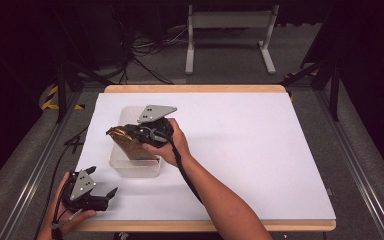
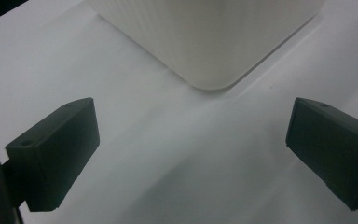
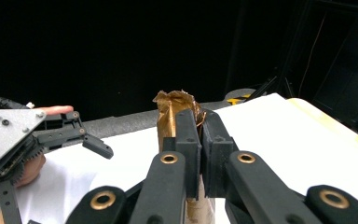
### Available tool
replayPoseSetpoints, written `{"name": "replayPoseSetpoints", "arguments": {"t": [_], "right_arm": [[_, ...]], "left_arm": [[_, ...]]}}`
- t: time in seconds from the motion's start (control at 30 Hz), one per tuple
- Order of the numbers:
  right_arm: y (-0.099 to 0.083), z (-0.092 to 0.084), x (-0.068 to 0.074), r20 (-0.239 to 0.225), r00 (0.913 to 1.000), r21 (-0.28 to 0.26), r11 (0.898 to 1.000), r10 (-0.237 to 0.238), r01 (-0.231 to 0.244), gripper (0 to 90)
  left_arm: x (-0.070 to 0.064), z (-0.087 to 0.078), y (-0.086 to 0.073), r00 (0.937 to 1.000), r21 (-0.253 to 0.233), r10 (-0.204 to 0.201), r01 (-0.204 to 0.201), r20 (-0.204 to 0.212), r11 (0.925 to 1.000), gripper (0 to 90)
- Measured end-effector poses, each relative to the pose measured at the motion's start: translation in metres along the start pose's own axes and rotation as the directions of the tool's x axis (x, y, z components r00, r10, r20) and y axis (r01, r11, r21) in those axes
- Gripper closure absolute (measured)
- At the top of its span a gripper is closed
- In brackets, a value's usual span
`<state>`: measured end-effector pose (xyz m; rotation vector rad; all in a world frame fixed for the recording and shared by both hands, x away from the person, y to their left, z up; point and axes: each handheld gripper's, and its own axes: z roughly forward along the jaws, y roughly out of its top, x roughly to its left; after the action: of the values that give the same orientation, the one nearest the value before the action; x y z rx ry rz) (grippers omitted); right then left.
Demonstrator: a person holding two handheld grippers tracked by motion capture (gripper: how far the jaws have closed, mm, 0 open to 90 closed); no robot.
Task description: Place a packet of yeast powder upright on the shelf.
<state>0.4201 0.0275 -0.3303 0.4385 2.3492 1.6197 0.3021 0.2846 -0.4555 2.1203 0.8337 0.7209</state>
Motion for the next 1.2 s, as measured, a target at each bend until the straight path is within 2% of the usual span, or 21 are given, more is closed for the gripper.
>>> {"name": "replayPoseSetpoints", "arguments": {"t": [0.2, 0.4, 0.63, 1.0, 1.17, 1.2], "right_arm": [[-0.004, -0.007, -0.003, 0.004, 1.0000, 0.000, 1.000, 0.002, -0.002, 86.9], [-0.008, -0.014, -0.003, 0.023, 0.9996, 0.000, 1.000, -0.018, 0.018, 86.5], [-0.014, -0.023, -0.008, 0.038, 0.9993, -0.005, 1.000, -0.005, 0.006, 85.9], [-0.019, -0.032, -0.011, 0.036, 0.9993, -0.001, 1.000, 0.003, -0.003, 84.3], [-0.019, -0.033, -0.009, 0.045, 0.9984, 0.018, 0.999, -0.033, 0.032, 80.8], [-0.018, -0.033, -0.008, 0.054, 0.9973, 0.040, 0.998, -0.051, 0.049, 77.2]], "left_arm": [[0.000, 0.000, 0.000, 1.0000, 0.001, -0.002, 0.002, 0.000, 1.0000, 3.5], [0.000, 0.000, 0.000, 1.0000, 0.004, 0.001, -0.001, 0.000, 1.0000, 3.5], [0.000, 0.001, 0.001, 1.0000, 0.007, 0.008, -0.008, 0.004, 0.9999, 3.5], [-0.001, 0.002, 0.001, 1.0000, 0.008, 0.000, 0.000, 0.009, 1.0000, 3.4], [-0.001, 0.002, 0.001, 1.0000, 0.009, 0.002, -0.002, 0.007, 1.0000, 3.5], [0.000, 0.002, 0.001, 1.0000, 0.007, -0.001, 0.001, 0.008, 1.0000, 3.4]]}}
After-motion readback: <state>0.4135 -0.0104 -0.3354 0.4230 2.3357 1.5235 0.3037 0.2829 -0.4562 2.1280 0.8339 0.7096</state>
